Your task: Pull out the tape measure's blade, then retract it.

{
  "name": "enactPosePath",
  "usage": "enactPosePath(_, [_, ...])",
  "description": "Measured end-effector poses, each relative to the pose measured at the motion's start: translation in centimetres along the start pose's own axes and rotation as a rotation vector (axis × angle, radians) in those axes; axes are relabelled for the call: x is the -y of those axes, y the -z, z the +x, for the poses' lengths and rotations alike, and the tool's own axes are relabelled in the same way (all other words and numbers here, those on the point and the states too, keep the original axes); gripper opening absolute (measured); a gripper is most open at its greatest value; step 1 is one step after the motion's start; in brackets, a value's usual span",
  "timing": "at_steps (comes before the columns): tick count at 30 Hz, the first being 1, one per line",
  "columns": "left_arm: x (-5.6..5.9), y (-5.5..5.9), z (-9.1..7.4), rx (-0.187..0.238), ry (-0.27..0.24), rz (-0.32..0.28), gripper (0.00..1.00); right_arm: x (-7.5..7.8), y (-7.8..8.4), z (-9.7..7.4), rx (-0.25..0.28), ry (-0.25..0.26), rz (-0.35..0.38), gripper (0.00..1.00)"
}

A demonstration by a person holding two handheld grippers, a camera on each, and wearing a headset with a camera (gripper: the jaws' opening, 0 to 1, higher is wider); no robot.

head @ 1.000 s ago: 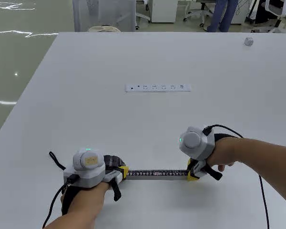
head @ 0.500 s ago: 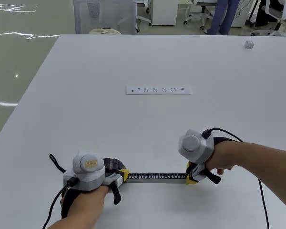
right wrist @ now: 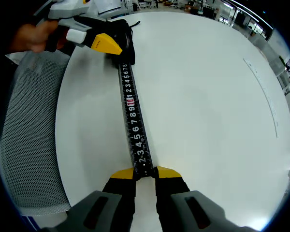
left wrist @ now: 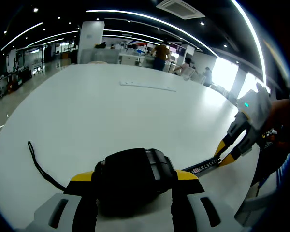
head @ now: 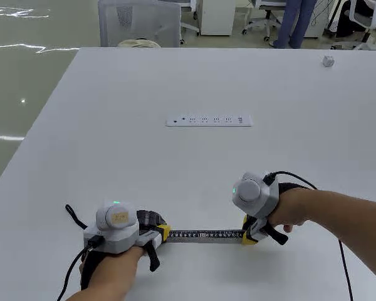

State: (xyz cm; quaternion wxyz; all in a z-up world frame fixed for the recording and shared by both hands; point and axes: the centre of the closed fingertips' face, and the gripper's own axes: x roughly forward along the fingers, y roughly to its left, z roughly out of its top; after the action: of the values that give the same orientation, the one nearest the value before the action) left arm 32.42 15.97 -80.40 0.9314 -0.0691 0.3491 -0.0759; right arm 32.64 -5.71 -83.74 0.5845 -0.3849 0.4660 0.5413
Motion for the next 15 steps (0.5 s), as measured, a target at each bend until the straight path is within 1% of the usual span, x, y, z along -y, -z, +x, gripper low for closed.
enactPosePath(15, [-0.01, -0.03, 0.07, 0.001, 0.002, -0.003, 0.58, -0.14, -0.72, 0.26, 0.010, -0.003, -0.003, 0.15])
